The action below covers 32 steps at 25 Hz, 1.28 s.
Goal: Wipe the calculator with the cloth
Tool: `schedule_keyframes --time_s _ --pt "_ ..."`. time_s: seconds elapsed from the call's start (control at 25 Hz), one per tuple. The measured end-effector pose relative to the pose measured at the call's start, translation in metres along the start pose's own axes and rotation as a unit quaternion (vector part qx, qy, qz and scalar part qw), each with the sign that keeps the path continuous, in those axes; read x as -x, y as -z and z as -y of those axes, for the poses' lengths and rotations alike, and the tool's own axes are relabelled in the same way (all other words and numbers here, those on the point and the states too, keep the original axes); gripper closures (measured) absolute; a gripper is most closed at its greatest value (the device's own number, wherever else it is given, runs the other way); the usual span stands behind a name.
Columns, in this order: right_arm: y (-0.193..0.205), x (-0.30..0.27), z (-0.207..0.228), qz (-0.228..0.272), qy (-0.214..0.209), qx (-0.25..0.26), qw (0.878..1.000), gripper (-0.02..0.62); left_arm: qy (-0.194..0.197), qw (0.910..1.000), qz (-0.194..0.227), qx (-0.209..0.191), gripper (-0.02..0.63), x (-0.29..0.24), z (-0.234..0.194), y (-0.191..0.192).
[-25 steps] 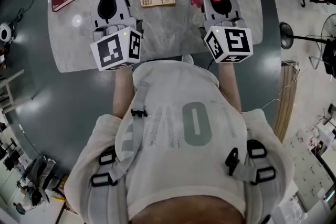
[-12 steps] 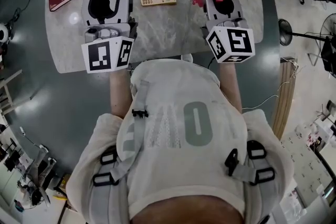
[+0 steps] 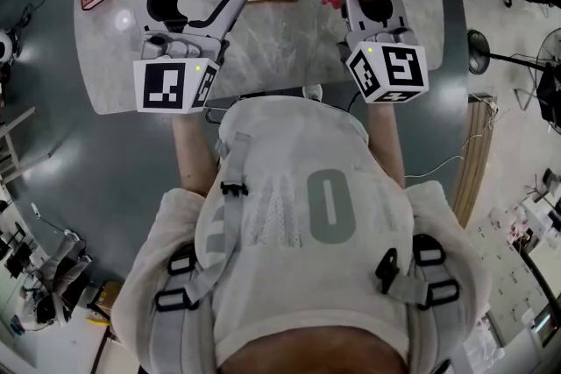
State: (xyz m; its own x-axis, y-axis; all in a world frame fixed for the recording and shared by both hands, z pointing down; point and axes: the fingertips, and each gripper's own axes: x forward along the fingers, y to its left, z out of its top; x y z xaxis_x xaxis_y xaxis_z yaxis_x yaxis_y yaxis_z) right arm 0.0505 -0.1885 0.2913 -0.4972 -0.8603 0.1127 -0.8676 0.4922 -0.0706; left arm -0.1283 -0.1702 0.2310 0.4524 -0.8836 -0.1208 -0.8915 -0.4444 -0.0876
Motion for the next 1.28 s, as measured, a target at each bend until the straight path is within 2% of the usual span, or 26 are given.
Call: schedule_keyframes --time_s 0.16,0.2,0.28,0.36,0.48,0.6,0.76,0.84,0.92,1.04,1.16,1.28 --pt "0.002 -0.004 -0.004 -0.005 -0.002 0.000 1.000 0.540 0.008 0.9998 -0.013 -0.016 0.133 -0.001 -0.002 0.004" --pt "0.002 -0.004 -0.004 -0.007 -0.003 0.002 1.000 0.540 0.021 0.9991 -0.022 -0.031 0.133 -0.004 0.000 0.005" --pt "0.003 -0.005 -0.004 -0.011 -0.004 0.005 1.000 0.540 0.075 0.9923 -0.063 -0.076 0.133 -0.010 0.010 0.017" --pt "0.008 -0.007 -0.005 -0.017 -0.004 0.009 1.000 0.540 0.148 0.9743 -0.116 -0.124 0.133 -0.016 0.021 0.042" --pt "0.018 -0.008 -0.008 -0.031 -0.006 0.009 0.999 0.540 0.240 0.9388 -0.170 -0.179 0.135 -0.019 0.026 0.090" --pt "0.029 -0.012 -0.011 -0.051 -0.009 0.012 0.999 0.540 0.294 0.9016 -0.246 -0.200 0.135 -0.016 0.015 0.151" --pt "0.051 -0.019 -0.021 -0.084 -0.016 0.014 0.996 0.540 0.363 0.8428 -0.327 -0.225 0.137 -0.005 0.009 0.225" --pt "0.065 -0.021 -0.025 -0.103 -0.018 0.010 0.994 0.540 0.391 0.8154 -0.365 -0.221 0.137 0.000 0.006 0.259" --pt "0.078 -0.023 -0.029 -0.120 -0.017 0.005 0.993 0.540 0.412 0.7941 -0.393 -0.212 0.137 0.003 0.001 0.289" --pt "0.097 -0.026 -0.033 -0.139 -0.012 -0.006 0.990 0.540 0.433 0.7726 -0.415 -0.208 0.137 0.005 -0.006 0.323" --pt "0.112 -0.027 -0.035 -0.155 -0.008 -0.011 0.988 0.540 0.444 0.7626 -0.428 -0.195 0.139 0.002 -0.006 0.345" --pt "0.122 -0.028 -0.036 -0.169 -0.005 -0.007 0.986 0.540 0.454 0.7534 -0.438 -0.188 0.178 0.001 -0.005 0.360"
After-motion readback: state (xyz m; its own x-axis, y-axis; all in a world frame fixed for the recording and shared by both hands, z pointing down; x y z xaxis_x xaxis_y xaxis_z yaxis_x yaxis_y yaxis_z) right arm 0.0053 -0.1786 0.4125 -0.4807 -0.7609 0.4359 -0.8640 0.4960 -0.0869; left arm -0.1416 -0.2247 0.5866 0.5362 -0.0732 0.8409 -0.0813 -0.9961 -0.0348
